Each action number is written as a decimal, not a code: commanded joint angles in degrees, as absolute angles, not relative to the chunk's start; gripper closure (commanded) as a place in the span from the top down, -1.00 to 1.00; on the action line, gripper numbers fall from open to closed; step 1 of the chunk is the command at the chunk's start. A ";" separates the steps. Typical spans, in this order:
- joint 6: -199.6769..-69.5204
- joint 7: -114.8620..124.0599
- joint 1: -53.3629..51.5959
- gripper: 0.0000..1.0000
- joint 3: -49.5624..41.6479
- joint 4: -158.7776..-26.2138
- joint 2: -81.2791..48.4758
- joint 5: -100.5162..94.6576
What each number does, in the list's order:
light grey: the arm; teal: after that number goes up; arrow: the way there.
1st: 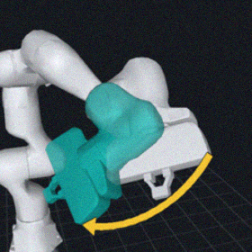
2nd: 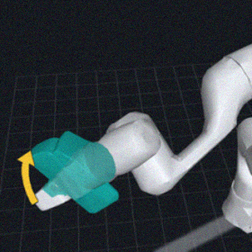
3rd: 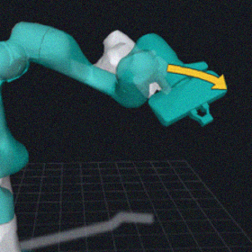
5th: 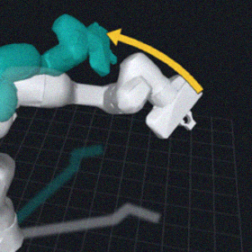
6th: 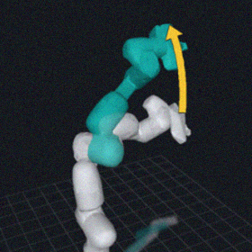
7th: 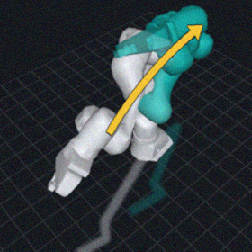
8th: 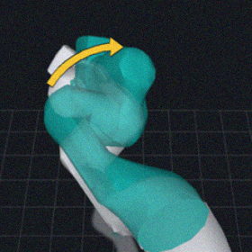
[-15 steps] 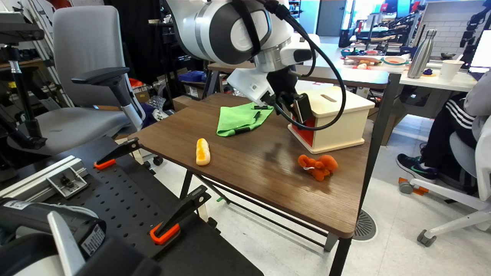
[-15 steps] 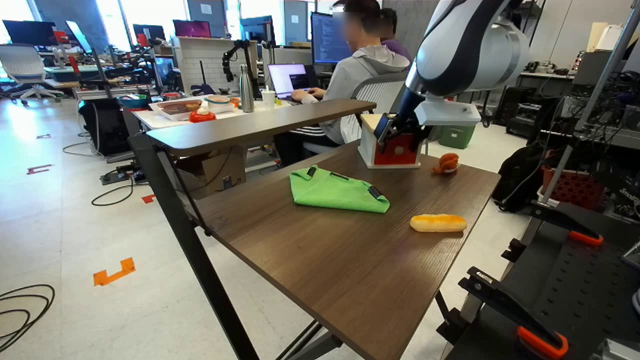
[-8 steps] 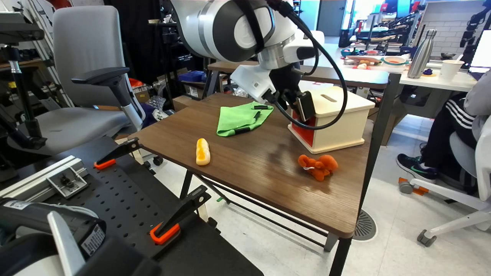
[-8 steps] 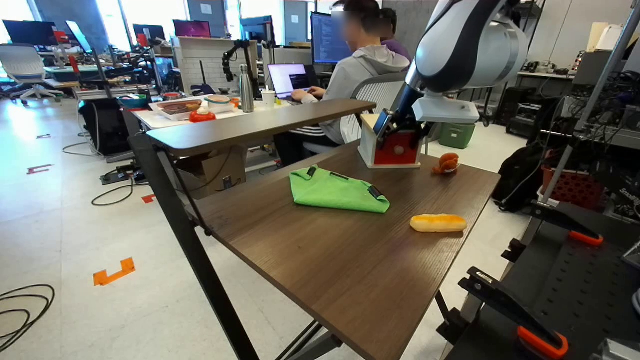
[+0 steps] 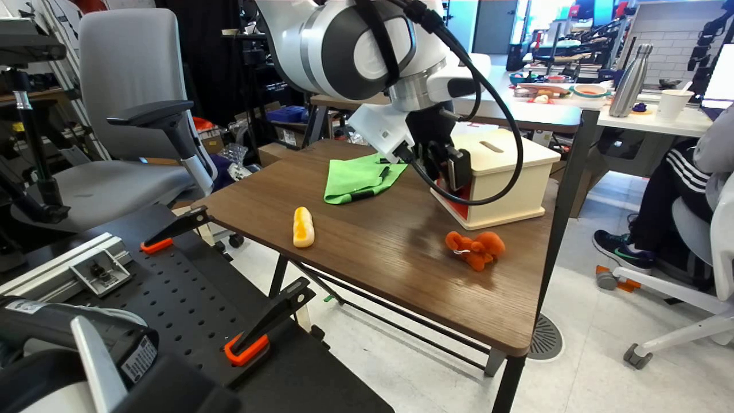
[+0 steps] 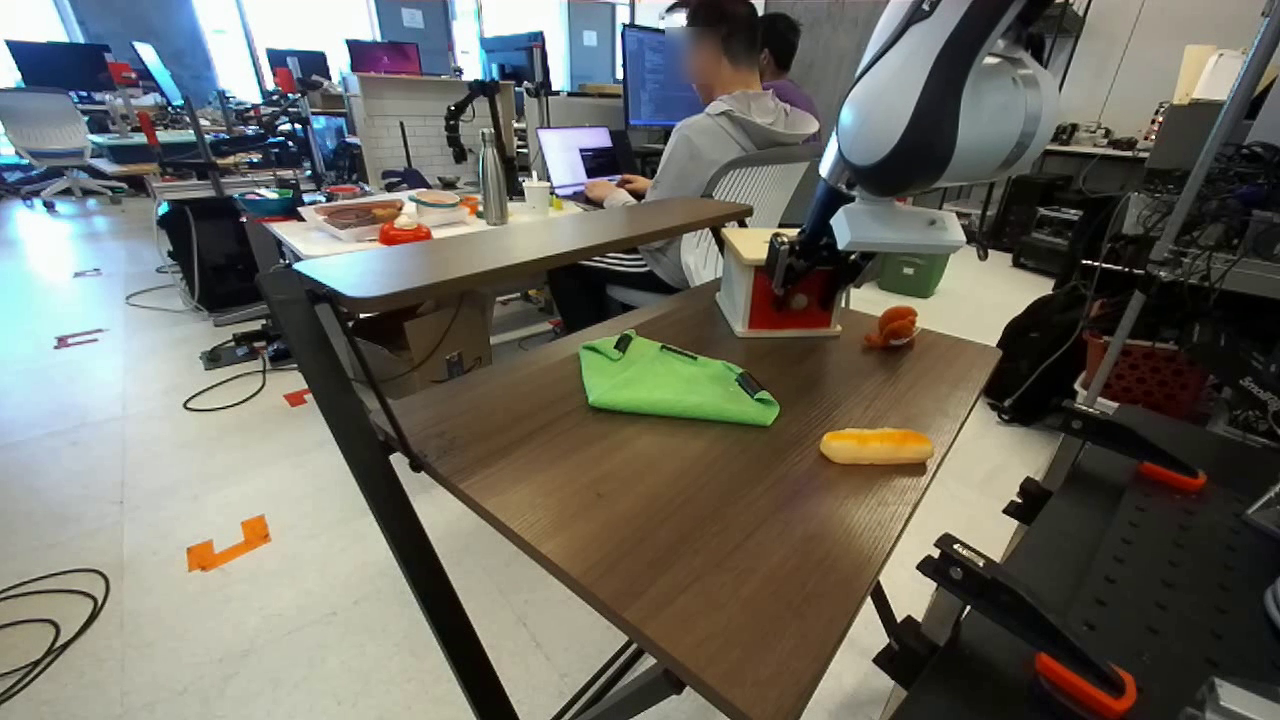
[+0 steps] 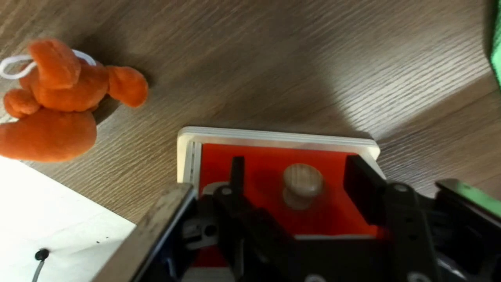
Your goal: Open the orange drawer
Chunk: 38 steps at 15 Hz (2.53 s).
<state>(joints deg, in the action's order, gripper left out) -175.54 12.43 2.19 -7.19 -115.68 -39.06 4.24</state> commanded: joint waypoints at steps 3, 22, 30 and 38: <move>-175.29 13.13 0.45 -0.59 -9.41 -113.20 -41.41 5.34; -179.05 13.13 -4.84 -0.87 -12.99 -119.54 -40.73 4.42; -178.31 9.34 -1.81 -0.87 -9.55 -124.68 -35.96 4.12; -172.32 8.19 -0.66 -0.87 -7.11 -128.20 -31.76 4.01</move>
<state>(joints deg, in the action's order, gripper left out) -176.30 10.03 -2.02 -8.60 -125.18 -34.40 4.17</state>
